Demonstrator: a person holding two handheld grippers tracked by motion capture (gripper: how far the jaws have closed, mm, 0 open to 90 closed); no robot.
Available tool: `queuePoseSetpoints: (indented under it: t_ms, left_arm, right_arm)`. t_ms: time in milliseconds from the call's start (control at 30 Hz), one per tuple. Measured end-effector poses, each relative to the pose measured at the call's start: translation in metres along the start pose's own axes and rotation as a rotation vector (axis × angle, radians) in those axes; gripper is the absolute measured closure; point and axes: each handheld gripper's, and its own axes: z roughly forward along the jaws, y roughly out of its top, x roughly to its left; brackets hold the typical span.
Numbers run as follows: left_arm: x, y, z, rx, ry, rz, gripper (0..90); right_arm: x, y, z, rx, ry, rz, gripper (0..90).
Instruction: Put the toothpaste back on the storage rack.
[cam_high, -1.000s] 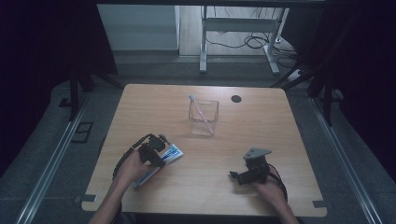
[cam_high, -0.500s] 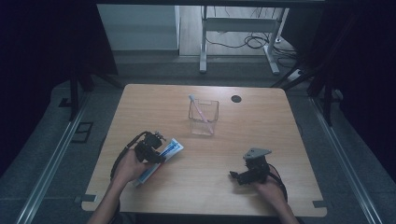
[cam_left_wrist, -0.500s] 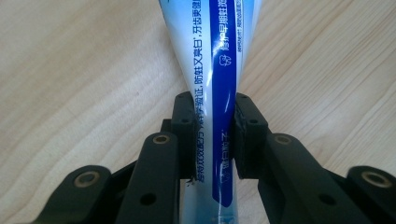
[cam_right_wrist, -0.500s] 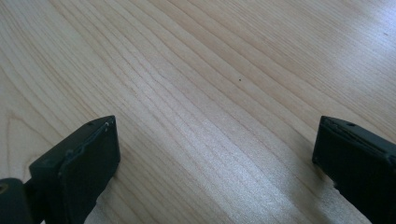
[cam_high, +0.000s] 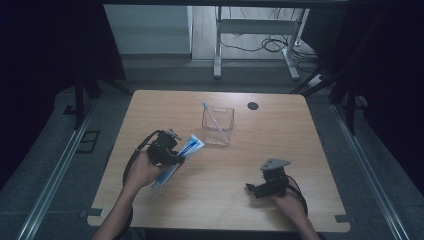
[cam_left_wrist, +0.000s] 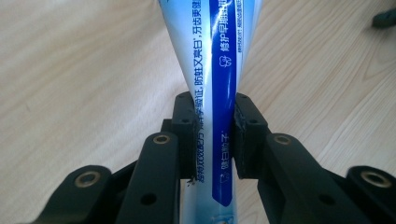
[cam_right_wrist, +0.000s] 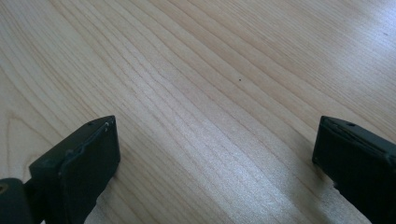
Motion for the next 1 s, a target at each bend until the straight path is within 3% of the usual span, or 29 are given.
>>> queuePoseSetpoints:
  t_ms: [467,1000]
  left_arm:
    - [-0.003,0.031,-0.016,-0.117,0.007,0.002,74.3]
    - [-0.006,0.075,-0.023,-0.242,0.029,0.038,74.4]
  right_arm:
    - [0.0,0.0,0.0,0.0,0.001,0.001,0.4]
    - [0.0,0.0,0.0,0.001,0.0,-0.001,0.4]
